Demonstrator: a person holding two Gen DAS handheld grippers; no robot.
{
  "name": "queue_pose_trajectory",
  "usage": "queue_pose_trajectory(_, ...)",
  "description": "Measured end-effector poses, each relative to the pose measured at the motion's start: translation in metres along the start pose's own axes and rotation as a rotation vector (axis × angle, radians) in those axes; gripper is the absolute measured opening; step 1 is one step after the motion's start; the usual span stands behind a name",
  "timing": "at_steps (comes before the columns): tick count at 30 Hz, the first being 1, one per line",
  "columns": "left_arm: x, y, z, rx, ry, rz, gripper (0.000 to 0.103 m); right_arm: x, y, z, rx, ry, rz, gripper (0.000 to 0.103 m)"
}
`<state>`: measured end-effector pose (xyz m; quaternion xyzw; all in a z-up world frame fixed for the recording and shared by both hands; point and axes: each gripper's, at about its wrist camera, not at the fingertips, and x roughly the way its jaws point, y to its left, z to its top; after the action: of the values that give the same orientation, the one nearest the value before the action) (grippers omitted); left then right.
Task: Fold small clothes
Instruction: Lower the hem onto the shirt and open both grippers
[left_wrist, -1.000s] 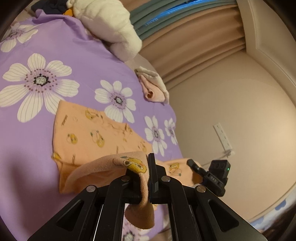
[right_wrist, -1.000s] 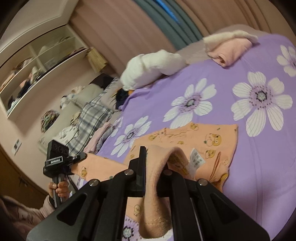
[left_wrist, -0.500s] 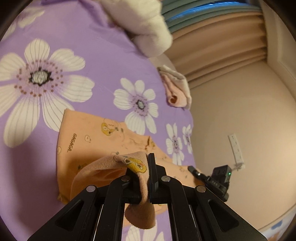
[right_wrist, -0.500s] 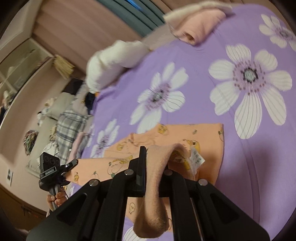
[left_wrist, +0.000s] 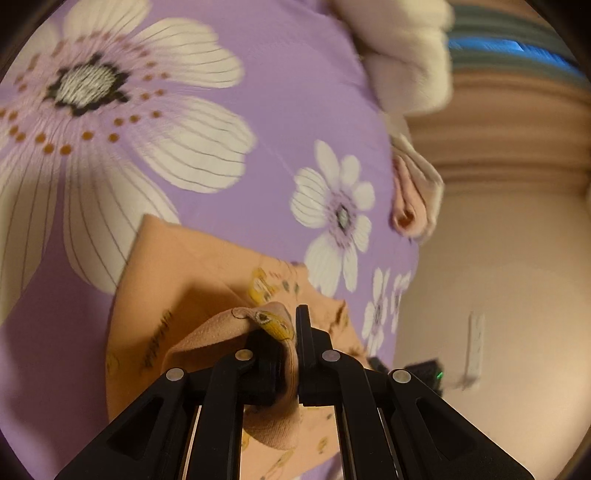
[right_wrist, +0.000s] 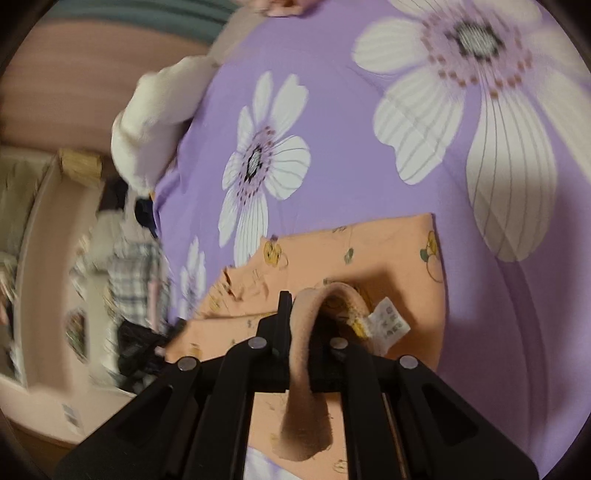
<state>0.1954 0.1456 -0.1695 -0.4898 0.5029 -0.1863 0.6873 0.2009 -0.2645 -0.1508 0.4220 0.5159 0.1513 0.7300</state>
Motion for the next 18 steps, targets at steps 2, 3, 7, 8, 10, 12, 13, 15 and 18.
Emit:
queue_pose_trajectory(2,0.0,0.007,0.007,-0.053,-0.017,0.008,0.0,0.0,-0.01,0.007,0.095,-0.006,0.049,0.01)
queue_pose_trajectory(3,-0.001,0.011,0.011,-0.089,-0.026,0.001,0.0,0.0,-0.016,0.01,0.14,-0.013,0.067,0.015)
queue_pose_trajectory(7,-0.007,0.02,0.02,-0.178,-0.069,-0.068,0.047,-0.005,-0.032,0.018,0.286,-0.068,0.174,0.027)
queue_pose_trajectory(8,-0.013,0.02,0.022,-0.185,-0.098,-0.078,0.067,-0.007,-0.032,0.02,0.291,-0.085,0.2,0.028)
queue_pose_trajectory(10,-0.024,0.017,0.027,-0.19,-0.147,-0.101,0.071,-0.012,-0.026,0.023,0.272,-0.133,0.23,0.041)
queue_pose_trajectory(12,-0.031,0.014,0.031,-0.177,-0.164,-0.096,0.071,-0.022,-0.022,0.024,0.273,-0.186,0.246,0.056)
queue_pose_trajectory(13,-0.036,0.011,0.032,-0.156,-0.178,-0.073,0.071,-0.026,-0.022,0.026,0.281,-0.2,0.264,0.056)
queue_pose_trajectory(15,-0.047,0.008,0.033,-0.113,-0.2,-0.05,0.071,-0.039,-0.017,0.027,0.272,-0.253,0.268,0.056)
queue_pose_trajectory(18,-0.064,0.001,0.028,-0.039,-0.231,-0.042,0.071,-0.055,0.0,0.019,0.153,-0.289,0.17,0.056)
